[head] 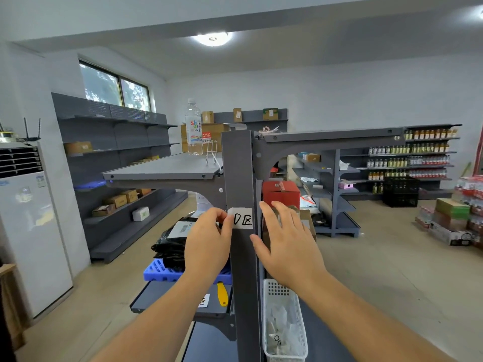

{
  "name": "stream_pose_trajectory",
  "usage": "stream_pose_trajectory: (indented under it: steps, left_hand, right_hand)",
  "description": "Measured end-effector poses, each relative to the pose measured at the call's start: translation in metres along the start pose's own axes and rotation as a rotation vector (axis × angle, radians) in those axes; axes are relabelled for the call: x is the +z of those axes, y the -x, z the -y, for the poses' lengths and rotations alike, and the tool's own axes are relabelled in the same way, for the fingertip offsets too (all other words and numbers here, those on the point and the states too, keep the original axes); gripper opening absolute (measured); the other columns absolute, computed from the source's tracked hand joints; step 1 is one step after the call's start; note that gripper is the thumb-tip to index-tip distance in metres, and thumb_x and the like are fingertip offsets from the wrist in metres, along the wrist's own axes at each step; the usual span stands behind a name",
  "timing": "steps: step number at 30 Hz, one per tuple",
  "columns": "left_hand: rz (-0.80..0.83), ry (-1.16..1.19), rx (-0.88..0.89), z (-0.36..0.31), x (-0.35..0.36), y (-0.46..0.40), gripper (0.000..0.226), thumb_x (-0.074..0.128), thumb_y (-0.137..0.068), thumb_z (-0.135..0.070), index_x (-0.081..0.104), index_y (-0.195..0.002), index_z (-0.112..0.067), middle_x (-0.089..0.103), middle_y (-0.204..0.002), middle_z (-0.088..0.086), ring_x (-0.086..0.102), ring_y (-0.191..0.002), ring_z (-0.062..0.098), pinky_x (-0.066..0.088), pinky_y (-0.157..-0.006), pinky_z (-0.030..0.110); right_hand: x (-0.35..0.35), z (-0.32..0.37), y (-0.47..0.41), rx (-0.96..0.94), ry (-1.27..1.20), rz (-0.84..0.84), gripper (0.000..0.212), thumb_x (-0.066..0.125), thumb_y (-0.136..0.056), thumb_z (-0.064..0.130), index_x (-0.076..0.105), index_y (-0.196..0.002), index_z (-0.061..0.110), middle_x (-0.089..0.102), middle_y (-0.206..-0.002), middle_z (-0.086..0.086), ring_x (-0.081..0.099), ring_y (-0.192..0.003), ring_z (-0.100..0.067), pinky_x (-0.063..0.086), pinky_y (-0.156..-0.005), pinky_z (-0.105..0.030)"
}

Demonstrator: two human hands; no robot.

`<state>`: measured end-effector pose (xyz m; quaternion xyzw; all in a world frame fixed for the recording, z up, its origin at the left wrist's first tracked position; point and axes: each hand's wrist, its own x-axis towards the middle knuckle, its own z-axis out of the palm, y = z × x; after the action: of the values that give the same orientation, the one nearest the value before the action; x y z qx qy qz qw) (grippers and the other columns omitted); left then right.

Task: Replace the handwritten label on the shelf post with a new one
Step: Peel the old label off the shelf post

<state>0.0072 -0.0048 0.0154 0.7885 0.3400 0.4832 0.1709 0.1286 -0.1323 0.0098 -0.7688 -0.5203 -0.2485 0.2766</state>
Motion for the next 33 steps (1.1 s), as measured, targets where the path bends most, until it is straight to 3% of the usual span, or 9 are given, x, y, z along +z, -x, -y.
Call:
stream_pose_trajectory:
  steps: [8, 14, 20, 25, 30, 33]
  left_hand:
    - [0.043, 0.108, 0.105, -0.005, -0.002, 0.014, 0.016, 0.057, -0.104, -0.035, 0.058, -0.089, -0.03, 0.059, -0.074, -0.01, 0.057, -0.068, 0.006, 0.041, -0.058, 0.017]
    - [0.095, 0.245, 0.216, -0.013, -0.006, 0.023, 0.012, 0.059, -0.102, -0.033, 0.059, -0.09, -0.033, 0.064, -0.079, -0.009, 0.058, -0.071, 0.012, 0.048, -0.057, 0.022]
    - [0.2, 0.426, 0.171, -0.032, -0.005, 0.032, 0.011, 0.06, -0.103, -0.035, 0.062, -0.092, -0.034, 0.068, -0.082, -0.006, 0.061, -0.068, 0.016, 0.049, -0.057, 0.022]
    - [0.208, 0.496, 0.114, -0.038, -0.004, 0.032, 0.011, 0.066, -0.1, -0.023, 0.065, -0.094, -0.032, 0.07, -0.088, -0.02, 0.065, -0.08, 0.001, 0.049, -0.066, 0.011]
    - [0.137, 0.451, 0.165, -0.04, 0.0, 0.031, 0.018, 0.071, -0.096, -0.022, 0.061, -0.099, -0.037, 0.066, -0.099, -0.011, 0.066, -0.088, 0.009, 0.055, -0.072, 0.022]
    - [0.074, 0.31, 0.36, -0.035, 0.003, 0.028, 0.021, 0.072, -0.095, -0.019, 0.066, -0.109, -0.033, 0.059, -0.112, -0.011, 0.063, -0.094, 0.011, 0.054, -0.076, 0.021]
  right_hand:
    - [0.001, 0.009, -0.001, 0.008, -0.053, -0.02, 0.066, 0.037, -0.099, 0.056, 0.027, -0.157, 0.025, 0.041, -0.156, -0.001, 0.041, -0.141, -0.021, 0.043, -0.112, -0.04]
    - [-0.006, 0.009, 0.004, -0.032, -0.181, -0.088, 0.039, 0.048, -0.1, 0.04, 0.051, -0.136, 0.025, 0.059, -0.121, 0.007, 0.054, -0.105, -0.015, 0.052, -0.087, -0.033]
    - [-0.009, 0.0, 0.008, -0.007, -0.536, -0.062, 0.028, 0.054, -0.1, 0.025, 0.058, -0.126, 0.035, 0.061, -0.112, 0.021, 0.056, -0.103, 0.0, 0.048, -0.084, -0.021]
    - [-0.012, -0.004, 0.011, 0.059, -0.697, -0.074, 0.025, 0.057, -0.101, 0.026, 0.068, -0.122, 0.036, 0.069, -0.11, 0.017, 0.062, -0.105, -0.004, 0.056, -0.088, -0.033]
    - [-0.015, -0.009, 0.01, 0.208, -0.83, -0.085, 0.018, 0.065, -0.098, 0.028, 0.078, -0.109, 0.034, 0.076, -0.099, 0.016, 0.069, -0.095, -0.005, 0.06, -0.084, -0.031]
    - [-0.018, -0.009, 0.009, 0.254, -0.905, -0.069, 0.016, 0.069, -0.095, 0.021, 0.077, -0.105, 0.032, 0.078, -0.092, 0.015, 0.072, -0.086, -0.006, 0.058, -0.08, -0.024]
